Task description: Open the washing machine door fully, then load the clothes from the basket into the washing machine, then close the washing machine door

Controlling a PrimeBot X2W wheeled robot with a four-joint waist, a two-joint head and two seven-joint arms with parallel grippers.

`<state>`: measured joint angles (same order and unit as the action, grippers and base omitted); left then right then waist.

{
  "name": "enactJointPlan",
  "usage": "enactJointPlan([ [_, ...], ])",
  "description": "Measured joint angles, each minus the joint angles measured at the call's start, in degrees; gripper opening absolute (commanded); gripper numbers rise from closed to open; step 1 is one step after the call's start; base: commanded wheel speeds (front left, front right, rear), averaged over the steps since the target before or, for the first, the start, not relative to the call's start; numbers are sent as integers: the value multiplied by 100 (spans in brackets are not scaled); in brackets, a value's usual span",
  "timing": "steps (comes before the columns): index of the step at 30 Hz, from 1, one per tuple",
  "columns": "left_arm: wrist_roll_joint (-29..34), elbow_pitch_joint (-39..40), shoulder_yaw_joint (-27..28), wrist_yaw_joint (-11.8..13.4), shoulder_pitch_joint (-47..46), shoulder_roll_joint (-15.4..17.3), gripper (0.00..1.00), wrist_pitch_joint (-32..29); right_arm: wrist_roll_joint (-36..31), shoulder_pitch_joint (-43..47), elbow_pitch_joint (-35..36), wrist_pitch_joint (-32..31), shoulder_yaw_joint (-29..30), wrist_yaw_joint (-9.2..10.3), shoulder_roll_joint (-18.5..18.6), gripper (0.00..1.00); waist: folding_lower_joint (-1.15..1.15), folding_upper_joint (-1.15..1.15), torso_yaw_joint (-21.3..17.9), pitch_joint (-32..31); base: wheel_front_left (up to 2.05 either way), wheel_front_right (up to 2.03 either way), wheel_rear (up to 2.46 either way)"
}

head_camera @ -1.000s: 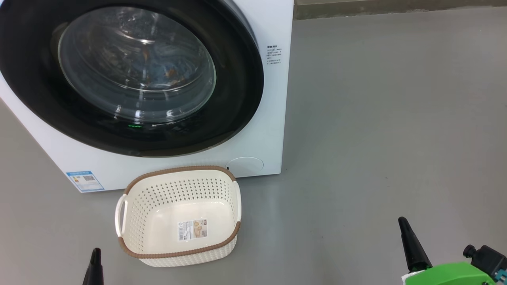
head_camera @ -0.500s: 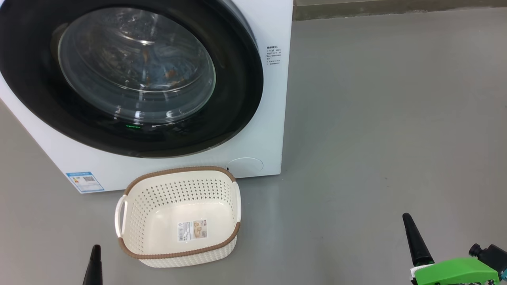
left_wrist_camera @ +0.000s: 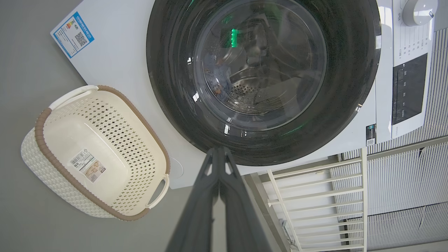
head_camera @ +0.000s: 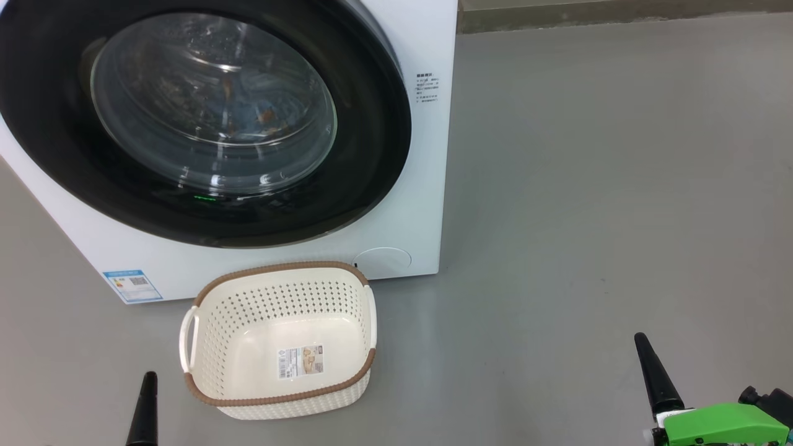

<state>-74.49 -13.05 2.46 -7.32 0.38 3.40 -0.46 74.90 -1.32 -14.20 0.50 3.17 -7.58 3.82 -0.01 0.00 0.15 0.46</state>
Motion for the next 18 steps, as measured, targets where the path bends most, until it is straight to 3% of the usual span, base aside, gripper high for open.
enactJointPlan([
  [18, -1107, -115, 58, 0, -238, -26, 0, -300, 1123, -136, -60, -303, 143, 1, 0, 0, 0, 0, -10, -17, 0, 0, 0],
])
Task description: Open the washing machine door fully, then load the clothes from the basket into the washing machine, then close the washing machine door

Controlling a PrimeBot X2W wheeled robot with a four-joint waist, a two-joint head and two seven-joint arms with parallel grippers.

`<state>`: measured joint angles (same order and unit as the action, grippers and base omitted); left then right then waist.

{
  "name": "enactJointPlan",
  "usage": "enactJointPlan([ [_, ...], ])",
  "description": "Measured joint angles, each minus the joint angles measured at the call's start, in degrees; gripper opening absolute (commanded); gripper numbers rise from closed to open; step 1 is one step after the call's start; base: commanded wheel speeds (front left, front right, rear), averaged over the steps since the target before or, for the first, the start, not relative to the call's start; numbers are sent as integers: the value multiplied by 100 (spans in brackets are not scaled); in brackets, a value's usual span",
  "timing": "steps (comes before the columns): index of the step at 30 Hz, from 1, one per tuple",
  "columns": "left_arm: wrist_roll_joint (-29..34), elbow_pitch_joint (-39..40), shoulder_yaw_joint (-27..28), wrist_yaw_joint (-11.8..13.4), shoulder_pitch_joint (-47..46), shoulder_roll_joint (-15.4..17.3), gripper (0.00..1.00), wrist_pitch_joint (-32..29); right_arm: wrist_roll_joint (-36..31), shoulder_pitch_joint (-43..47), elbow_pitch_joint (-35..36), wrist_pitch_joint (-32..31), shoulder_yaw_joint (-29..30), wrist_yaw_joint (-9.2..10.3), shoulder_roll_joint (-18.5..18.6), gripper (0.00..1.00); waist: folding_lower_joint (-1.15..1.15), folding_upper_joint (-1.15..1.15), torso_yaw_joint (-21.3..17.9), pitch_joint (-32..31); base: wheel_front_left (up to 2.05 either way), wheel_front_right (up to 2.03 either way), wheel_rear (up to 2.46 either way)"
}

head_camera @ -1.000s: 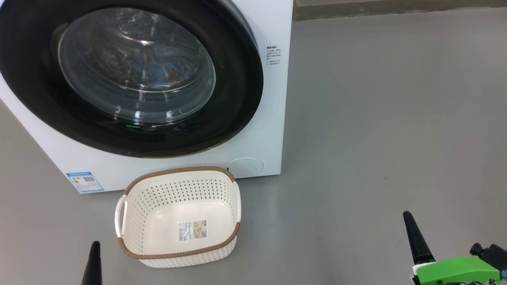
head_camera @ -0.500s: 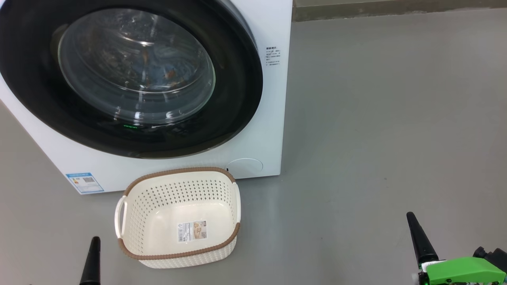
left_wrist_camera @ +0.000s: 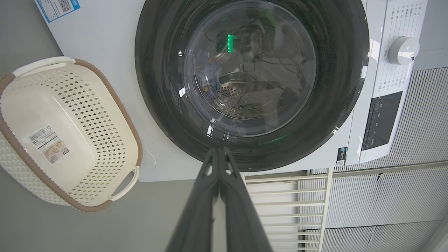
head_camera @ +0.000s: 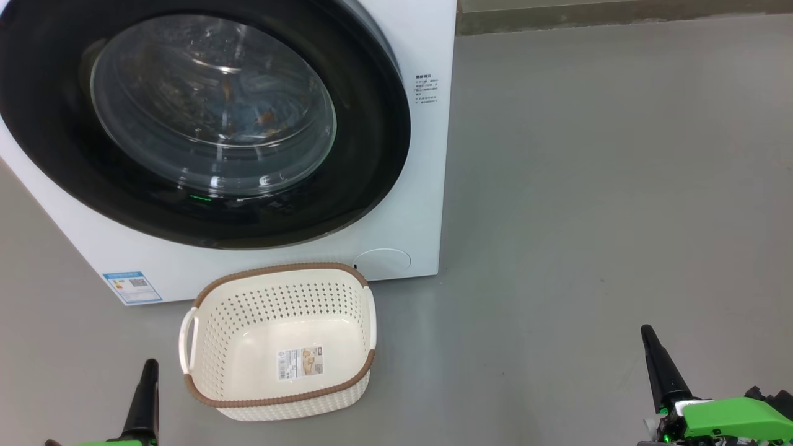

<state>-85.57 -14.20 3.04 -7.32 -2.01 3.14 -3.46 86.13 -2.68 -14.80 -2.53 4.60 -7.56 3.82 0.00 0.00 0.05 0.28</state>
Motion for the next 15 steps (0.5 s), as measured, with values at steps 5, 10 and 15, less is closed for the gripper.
enactJointPlan([
  [5, -308, -48, 23, 0, -35, -9, 0, -59, 313, -3, -15, -91, 33, 0, 1, 0, 0, 0, -2, -5, 0, 0, 0],
  [10, -610, -74, 40, 0, -122, -16, 0, -159, 601, -43, -44, -176, 81, 0, 0, 0, 0, 0, -5, -9, 0, 0, 0],
  [15, -733, -85, 46, 0, -131, -20, 0, -186, 734, -115, -52, -219, 118, 0, 0, 0, 0, 0, -5, -10, 0, 0, 0],
])
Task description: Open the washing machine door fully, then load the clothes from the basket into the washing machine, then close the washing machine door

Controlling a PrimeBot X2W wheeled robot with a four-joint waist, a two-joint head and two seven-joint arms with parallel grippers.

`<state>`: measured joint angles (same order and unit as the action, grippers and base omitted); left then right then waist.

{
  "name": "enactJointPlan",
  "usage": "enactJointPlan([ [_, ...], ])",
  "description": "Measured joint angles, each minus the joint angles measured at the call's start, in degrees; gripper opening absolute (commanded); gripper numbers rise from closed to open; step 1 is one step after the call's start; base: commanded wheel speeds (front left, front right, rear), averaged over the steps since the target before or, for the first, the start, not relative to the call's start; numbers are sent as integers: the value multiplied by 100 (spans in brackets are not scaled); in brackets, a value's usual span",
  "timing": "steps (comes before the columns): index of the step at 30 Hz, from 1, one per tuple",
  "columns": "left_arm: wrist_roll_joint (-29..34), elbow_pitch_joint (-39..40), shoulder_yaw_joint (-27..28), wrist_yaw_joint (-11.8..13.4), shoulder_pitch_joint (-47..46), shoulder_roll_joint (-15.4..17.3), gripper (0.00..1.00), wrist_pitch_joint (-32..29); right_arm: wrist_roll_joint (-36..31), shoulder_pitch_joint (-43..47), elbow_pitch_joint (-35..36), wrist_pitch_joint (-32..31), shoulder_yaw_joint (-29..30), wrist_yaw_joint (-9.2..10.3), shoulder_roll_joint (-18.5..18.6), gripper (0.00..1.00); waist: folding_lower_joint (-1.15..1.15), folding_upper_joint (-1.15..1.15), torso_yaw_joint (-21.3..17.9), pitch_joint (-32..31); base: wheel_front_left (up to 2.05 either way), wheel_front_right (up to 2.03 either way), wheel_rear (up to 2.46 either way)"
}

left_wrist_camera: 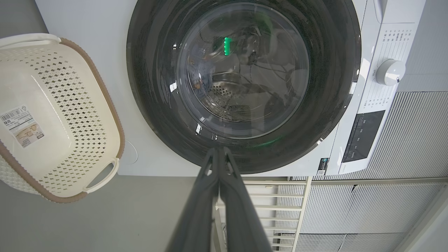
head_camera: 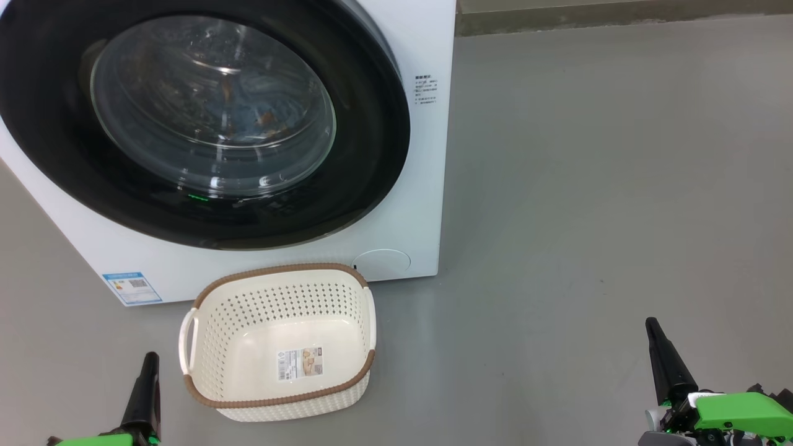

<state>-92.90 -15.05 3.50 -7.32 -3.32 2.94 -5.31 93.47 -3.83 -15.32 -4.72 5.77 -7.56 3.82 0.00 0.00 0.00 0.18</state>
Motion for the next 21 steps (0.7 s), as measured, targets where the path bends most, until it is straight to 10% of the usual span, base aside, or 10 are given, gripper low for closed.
enactJointPlan([
  [21, 1, -9, 25, 0, -47, -27, 0, -19, -1, 0, -2, -24, 40, 1, -13, 0, 0, 0, 0, 0, 0, 0, 0],
])
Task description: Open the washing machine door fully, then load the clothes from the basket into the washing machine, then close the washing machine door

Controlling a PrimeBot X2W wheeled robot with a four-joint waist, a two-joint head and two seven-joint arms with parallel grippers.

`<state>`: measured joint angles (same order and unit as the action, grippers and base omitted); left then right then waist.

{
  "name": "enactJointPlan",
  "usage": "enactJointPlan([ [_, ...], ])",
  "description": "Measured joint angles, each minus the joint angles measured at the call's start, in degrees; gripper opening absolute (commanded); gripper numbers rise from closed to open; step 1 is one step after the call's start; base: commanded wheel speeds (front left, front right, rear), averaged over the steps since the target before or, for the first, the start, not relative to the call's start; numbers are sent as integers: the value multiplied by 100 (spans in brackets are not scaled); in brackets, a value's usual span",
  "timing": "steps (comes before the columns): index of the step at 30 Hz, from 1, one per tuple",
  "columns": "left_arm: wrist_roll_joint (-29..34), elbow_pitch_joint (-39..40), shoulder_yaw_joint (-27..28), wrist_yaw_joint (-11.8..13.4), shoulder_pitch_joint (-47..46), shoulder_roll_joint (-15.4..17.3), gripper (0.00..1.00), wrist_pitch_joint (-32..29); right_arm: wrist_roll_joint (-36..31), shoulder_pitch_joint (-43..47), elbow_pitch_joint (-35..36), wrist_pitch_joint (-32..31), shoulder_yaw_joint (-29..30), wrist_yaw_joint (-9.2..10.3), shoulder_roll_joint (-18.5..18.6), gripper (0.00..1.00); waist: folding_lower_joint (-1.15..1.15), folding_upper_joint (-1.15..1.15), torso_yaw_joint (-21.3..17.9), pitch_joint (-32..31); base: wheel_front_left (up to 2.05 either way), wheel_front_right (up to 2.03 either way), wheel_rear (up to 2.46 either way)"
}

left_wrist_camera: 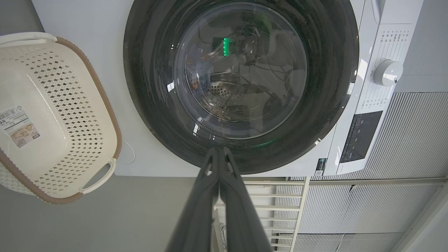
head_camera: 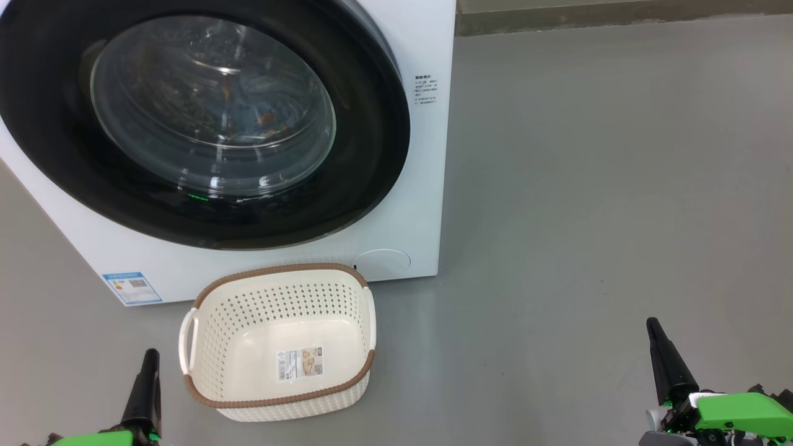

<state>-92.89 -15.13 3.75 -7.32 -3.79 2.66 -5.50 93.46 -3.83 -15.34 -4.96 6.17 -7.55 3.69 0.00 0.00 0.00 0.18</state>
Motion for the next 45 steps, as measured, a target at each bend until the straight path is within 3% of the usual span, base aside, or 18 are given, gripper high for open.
enactJointPlan([
  [45, 2, -1, 43, 0, -1, -38, 0, -32, -19, 0, -4, -51, 55, 0, -41, 0, 0, 0, 0, 0, 0, 0, 0],
])
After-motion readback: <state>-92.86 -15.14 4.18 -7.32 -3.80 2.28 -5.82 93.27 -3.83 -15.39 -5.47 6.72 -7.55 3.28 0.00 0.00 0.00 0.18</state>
